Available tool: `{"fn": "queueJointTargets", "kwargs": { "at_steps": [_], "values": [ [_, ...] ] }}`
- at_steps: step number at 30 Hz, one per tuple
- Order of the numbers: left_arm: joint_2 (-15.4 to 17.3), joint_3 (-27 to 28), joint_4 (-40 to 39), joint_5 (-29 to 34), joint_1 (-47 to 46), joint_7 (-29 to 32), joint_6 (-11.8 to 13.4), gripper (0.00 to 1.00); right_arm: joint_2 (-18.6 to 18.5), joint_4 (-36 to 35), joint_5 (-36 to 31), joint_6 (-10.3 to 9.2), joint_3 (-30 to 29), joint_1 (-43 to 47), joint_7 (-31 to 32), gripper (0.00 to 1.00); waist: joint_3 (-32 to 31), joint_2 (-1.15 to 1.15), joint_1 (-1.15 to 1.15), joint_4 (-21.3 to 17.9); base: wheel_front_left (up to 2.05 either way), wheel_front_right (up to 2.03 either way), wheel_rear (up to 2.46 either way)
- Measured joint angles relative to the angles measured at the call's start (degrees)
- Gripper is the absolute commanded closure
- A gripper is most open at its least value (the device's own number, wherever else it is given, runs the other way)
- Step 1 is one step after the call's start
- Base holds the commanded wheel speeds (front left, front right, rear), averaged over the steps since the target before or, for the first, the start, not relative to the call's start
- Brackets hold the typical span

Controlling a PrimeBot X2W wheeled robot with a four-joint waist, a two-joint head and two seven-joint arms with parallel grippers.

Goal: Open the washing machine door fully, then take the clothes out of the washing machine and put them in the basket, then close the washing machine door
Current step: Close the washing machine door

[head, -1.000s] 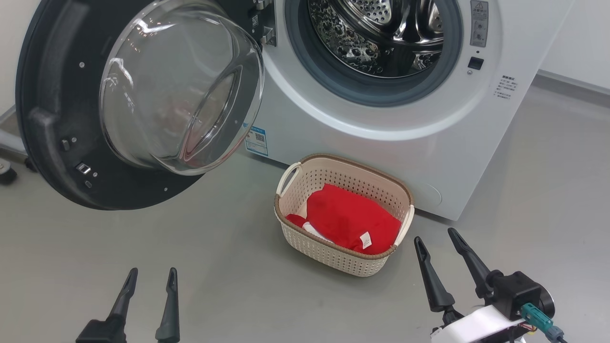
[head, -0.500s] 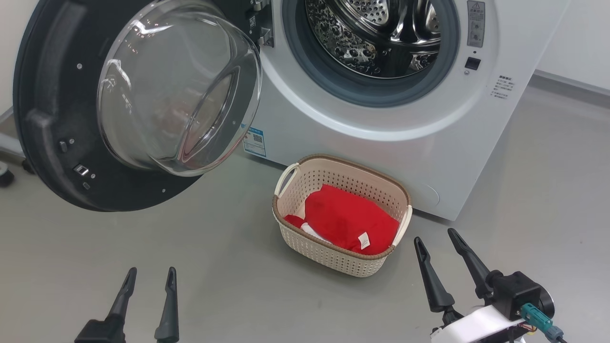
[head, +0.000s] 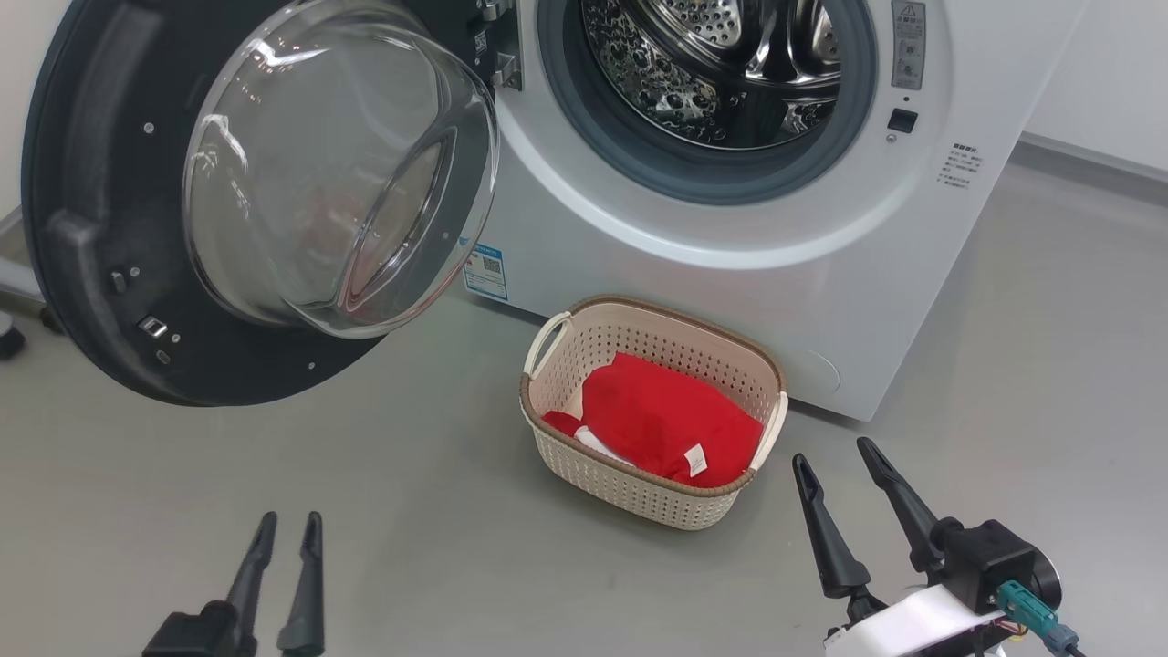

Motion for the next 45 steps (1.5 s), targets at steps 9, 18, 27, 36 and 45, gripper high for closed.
{"fn": "queueJointTargets", "kwargs": {
  "at_steps": [9, 18, 27, 36, 45],
  "values": [
    [0.0, 0.4, -1.1, -1.0, 0.0, 0.0, 0.0, 1.00, -0.2, -0.7, -0.1, 0.00, 0.3, -0.1, 0.0, 0.00, 2.0, 0.00, 0.00, 0.3, 0.00, 0.00, 0.00],
    [0.0, 5.4, -4.7, -4.4, -0.3, 0.0, 0.2, 1.00, -1.5, -2.1, -1.2, 0.00, 1.0, -0.8, 0.6, 0.00, 5.7, 0.00, 0.00, 0.1, 0.00, 0.00, 0.00],
    [5.2, 16.2, -8.0, -8.6, -7.3, 0.0, 0.2, 1.00, -3.2, -3.2, -1.7, 0.10, 1.2, -2.9, 1.8, 0.00, 9.8, 0.00, 0.00, -0.9, 0.00, 0.00, 0.00],
    [11.1, 30.8, -6.0, -22.6, -17.0, 2.2, 0.3, 1.00, -4.0, -4.1, -2.4, 0.45, 2.1, -4.9, 3.1, 0.00, 12.8, 0.00, 0.00, -3.3, 0.00, 0.00, 0.00],
    [14.7, 41.6, 5.8, -41.6, -29.4, 13.6, 3.6, 1.00, -4.8, -4.4, -2.6, 0.49, 2.8, -6.2, 3.1, 0.00, 15.1, 0.00, 0.00, -6.0, 0.00, 0.00, 0.00]
  ]
}}
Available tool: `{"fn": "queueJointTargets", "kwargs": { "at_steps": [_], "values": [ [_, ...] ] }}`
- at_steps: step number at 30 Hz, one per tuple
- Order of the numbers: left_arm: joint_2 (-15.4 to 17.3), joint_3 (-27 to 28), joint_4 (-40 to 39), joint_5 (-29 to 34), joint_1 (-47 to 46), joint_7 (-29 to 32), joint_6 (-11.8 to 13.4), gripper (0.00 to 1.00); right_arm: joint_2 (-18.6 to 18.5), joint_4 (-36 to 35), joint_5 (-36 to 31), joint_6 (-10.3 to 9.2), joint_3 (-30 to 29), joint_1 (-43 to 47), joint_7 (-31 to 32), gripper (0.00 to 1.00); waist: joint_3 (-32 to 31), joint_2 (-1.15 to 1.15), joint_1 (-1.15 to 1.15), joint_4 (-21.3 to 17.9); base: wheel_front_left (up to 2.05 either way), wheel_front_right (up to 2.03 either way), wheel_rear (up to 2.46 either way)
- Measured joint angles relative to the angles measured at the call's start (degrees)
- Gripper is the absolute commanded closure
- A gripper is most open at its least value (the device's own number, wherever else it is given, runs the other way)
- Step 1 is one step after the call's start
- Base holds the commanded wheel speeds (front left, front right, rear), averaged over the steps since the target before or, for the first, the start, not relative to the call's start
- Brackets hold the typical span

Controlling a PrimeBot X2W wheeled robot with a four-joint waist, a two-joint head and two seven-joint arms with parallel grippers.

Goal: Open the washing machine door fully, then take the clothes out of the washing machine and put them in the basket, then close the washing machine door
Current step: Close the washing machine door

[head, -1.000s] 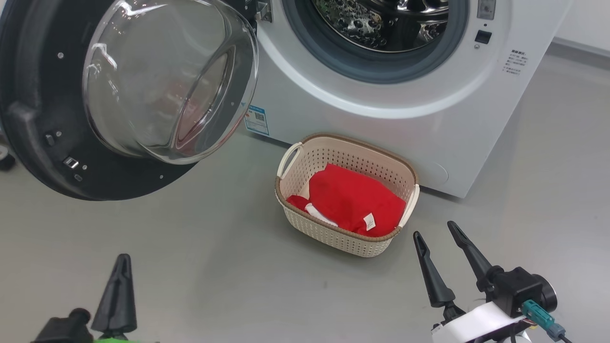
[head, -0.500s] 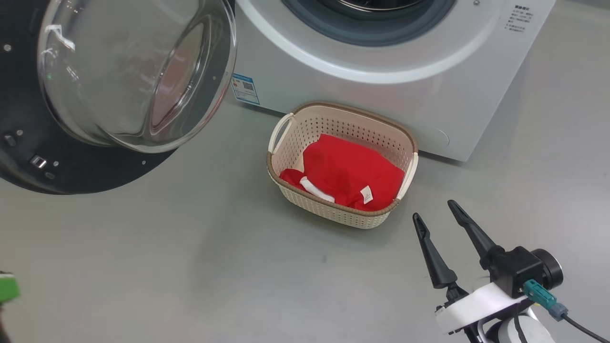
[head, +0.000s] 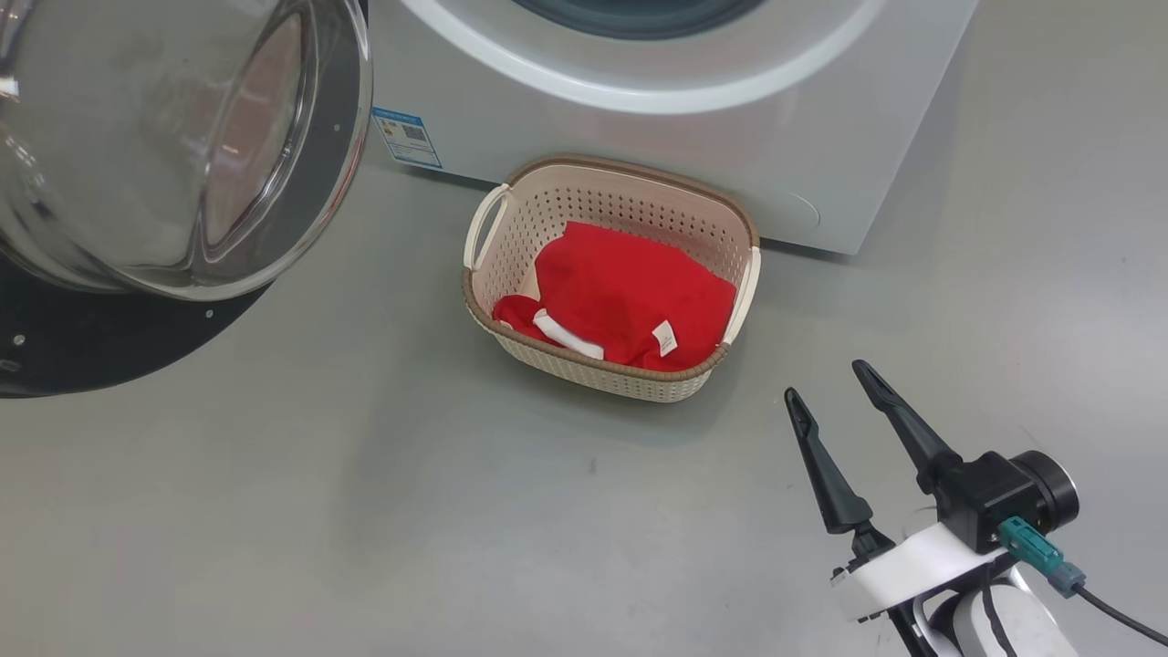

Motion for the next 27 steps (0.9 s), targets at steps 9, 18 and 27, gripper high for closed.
{"fn": "queueJointTargets", "kwargs": {
  "at_steps": [9, 18, 27],
  "values": [
    [-0.9, 7.7, 10.9, -17.7, -12.6, 11.0, 5.2, 1.00, -0.1, -0.1, 0.0, 0.04, 1.2, -0.7, 0.4, 0.00, 1.1, 0.00, 0.00, -1.9, 0.00, 0.00, 0.00],
    [1.7, 13.6, 19.2, -22.9, -17.1, 14.8, 5.8, 1.00, -0.1, 0.0, 0.0, 0.19, 1.6, -1.6, 0.4, 0.00, 1.7, 0.00, 0.00, -3.7, 0.00, 0.00, 0.00],
    [3.6, 12.7, 25.9, -23.5, -19.1, 18.6, 5.8, 1.00, -0.2, 0.2, 0.2, 0.45, 1.0, -1.7, 0.4, 0.00, 1.8, 0.00, 0.00, -4.5, 0.00, 0.00, 0.00]
  ]
}}
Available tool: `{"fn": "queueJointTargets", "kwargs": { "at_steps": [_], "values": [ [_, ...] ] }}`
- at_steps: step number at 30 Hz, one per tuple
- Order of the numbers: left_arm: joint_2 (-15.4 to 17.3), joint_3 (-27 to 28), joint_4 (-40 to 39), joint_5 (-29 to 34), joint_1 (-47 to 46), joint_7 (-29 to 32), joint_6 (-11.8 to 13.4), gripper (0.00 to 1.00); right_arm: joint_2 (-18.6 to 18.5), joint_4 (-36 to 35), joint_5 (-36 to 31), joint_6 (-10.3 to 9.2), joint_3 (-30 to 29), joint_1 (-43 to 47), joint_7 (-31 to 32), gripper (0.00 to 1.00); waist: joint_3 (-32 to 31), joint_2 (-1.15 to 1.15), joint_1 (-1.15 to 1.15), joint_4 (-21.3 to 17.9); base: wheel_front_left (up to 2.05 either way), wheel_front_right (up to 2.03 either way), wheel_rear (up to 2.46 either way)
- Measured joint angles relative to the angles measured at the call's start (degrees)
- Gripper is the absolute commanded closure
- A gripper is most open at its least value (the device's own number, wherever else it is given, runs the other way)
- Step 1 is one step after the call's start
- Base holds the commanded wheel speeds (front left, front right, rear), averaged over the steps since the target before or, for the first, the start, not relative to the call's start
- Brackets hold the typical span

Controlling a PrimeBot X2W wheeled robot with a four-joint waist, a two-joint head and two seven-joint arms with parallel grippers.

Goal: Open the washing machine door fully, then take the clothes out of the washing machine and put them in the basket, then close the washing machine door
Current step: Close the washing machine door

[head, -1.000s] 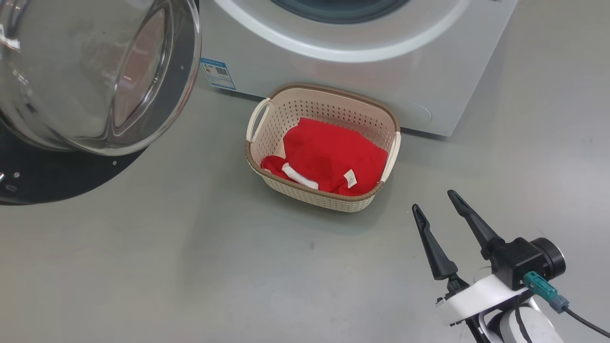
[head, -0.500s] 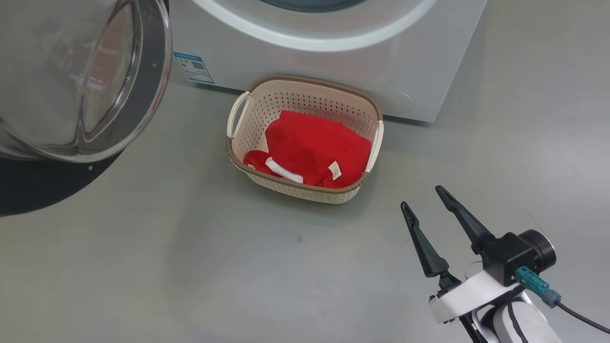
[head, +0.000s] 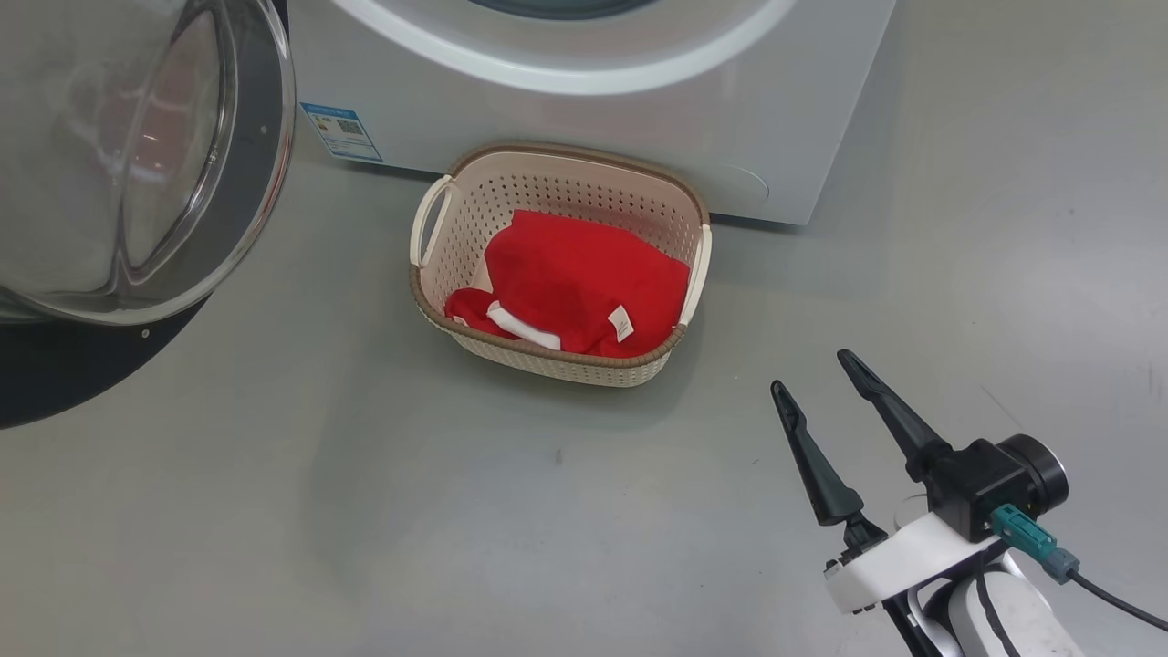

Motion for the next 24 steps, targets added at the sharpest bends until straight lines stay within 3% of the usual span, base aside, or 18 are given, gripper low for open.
{"fn": "queueJointTargets", "kwargs": {
  "at_steps": [24],
  "values": [
    [3.8, -4.1, 14.0, 3.1, -4.6, 5.2, 0.0, 1.00, 0.0, 0.6, 0.3, 0.01, 0.0, -0.7, -0.6, 0.00, -0.4, 0.00, 0.00, -0.8, 0.00, 0.00, 0.00]
  ]
}}
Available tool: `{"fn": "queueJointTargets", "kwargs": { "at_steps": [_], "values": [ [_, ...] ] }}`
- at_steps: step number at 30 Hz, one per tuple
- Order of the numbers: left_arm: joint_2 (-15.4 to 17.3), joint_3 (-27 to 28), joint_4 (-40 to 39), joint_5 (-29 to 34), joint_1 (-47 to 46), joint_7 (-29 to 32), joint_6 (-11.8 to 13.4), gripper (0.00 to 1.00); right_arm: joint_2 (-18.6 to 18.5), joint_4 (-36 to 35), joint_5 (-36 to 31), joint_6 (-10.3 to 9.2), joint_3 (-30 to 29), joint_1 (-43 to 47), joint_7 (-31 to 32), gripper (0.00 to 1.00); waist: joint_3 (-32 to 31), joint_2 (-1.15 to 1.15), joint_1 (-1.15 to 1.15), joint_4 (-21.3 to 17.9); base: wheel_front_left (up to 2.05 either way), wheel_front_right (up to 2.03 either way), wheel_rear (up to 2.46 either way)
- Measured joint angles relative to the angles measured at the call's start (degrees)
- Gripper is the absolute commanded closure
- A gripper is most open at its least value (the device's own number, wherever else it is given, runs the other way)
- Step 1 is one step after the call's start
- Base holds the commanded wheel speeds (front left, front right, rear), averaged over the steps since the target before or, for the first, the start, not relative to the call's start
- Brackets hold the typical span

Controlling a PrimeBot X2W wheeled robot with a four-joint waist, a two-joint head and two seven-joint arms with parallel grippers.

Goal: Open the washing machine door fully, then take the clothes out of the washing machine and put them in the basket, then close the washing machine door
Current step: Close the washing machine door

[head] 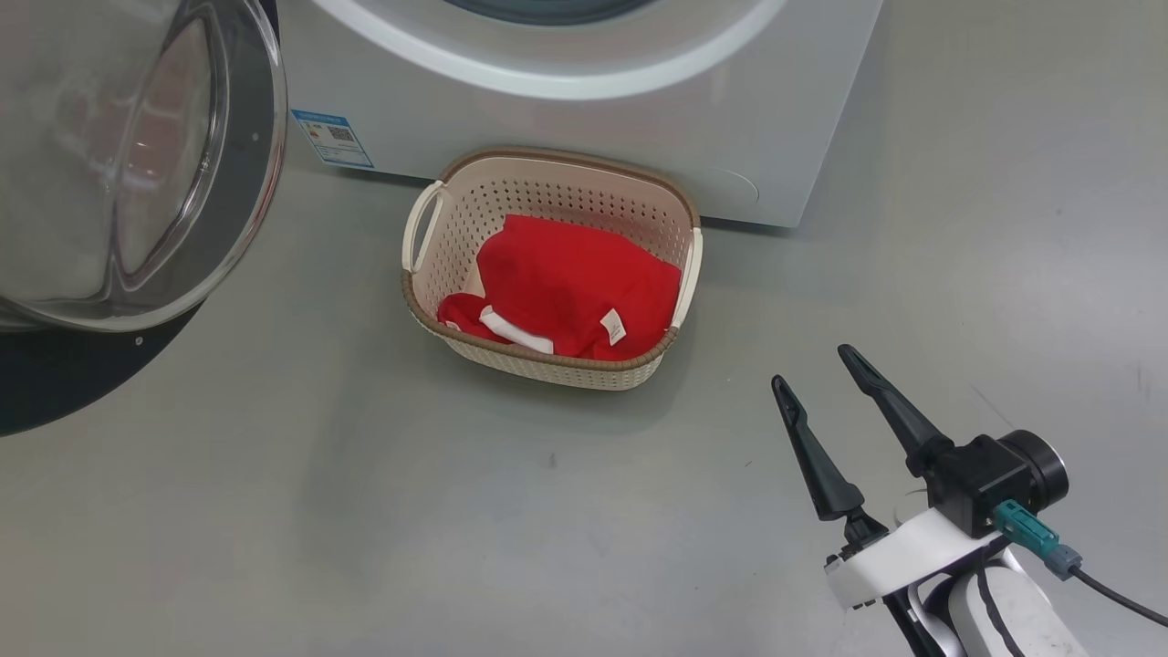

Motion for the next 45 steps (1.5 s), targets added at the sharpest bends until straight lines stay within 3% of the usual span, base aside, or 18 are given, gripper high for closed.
{"fn": "queueJointTargets", "kwargs": {
  "at_steps": [22, 37, 45],
  "values": [
    [2.2, -3.6, 1.9, 0.9, -1.5, 7.4, 0.0, 1.00, 0.4, 0.8, 0.5, -0.03, -0.3, -0.1, -0.8, 0.00, -0.9, 0.00, 0.00, -0.2, 0.00, 0.00, 0.00],
    [-3.4, -7.6, 0.7, 1.0, 0.5, 14.9, -3.4, 1.00, 0.6, 2.2, 1.0, -0.55, -0.8, 0.0, -1.3, 0.00, -3.5, 0.00, 0.00, 1.9, 0.00, 0.00, 0.00],
    [-4.6, -7.7, -0.8, 0.3, 3.3, 18.3, -5.0, 1.00, 1.0, 2.9, 1.0, -0.55, -0.4, 0.2, -1.4, 0.00, -5.2, 0.00, 0.00, 2.7, 0.00, 0.00, 0.00]
  ]
}}
